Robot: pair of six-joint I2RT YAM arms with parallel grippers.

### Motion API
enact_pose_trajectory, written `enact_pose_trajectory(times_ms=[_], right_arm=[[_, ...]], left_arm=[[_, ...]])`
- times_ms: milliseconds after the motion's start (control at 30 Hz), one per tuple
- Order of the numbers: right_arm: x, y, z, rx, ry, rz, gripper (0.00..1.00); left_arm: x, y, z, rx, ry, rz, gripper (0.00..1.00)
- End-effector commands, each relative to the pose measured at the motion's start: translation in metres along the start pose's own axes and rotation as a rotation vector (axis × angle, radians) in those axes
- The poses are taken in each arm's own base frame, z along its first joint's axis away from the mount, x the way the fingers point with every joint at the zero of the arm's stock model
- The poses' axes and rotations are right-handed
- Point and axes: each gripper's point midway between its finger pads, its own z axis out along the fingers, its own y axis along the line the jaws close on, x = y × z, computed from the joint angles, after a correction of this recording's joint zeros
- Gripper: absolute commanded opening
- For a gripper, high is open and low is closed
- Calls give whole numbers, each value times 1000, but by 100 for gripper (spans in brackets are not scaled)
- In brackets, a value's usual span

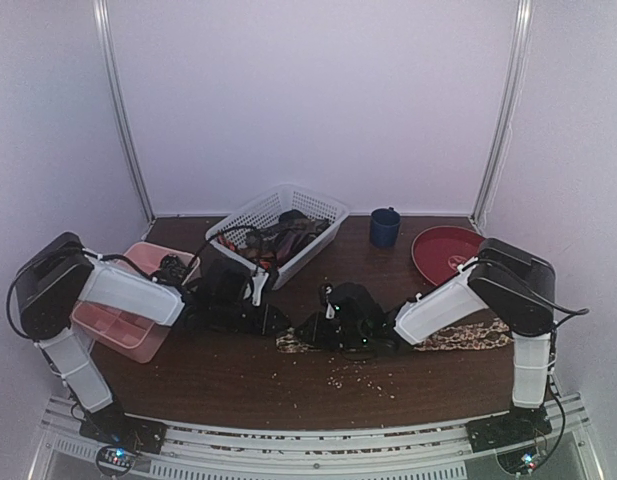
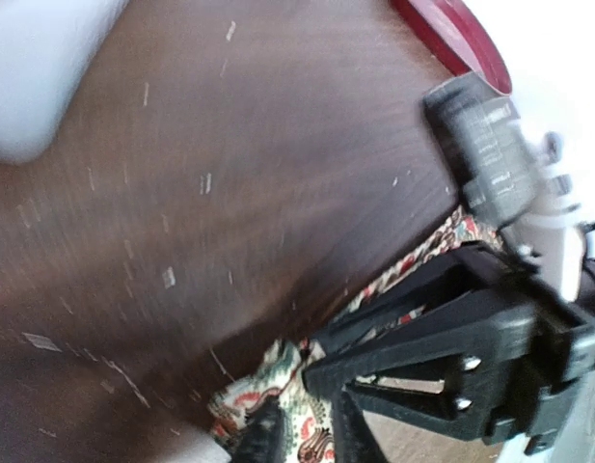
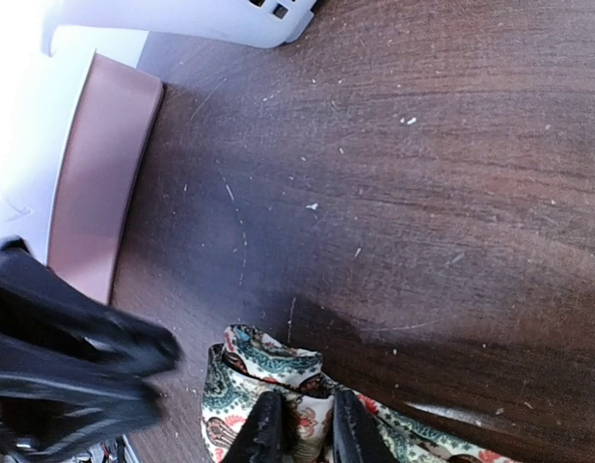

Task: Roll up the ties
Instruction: Fold the tie at the center of the board.

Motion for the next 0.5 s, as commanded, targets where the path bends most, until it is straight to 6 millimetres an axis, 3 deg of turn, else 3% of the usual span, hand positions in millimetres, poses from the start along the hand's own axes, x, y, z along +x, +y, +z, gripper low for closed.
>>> enact_pose_trajectory(times_ms=[0,67,200,333,467], right_arm=[[3,-5,3,17,5,-27,19],[2,-3,2,10,0,-29,18],[0,-1,1,2,-5,-35,18],[-1,-1,0,4,-8,-42,18],[0,-1,-2,4,-5,-48,18]], left_arm=[[-39,-20,-27,-55,-71,337,24],[-39,-31,-36,-21,-83,546,27],[-35,-34,-41,-15,-61,791,35],[-29,-24,-31,-37,0,983,47],[-16,-31,-21,55,40,1117,56]])
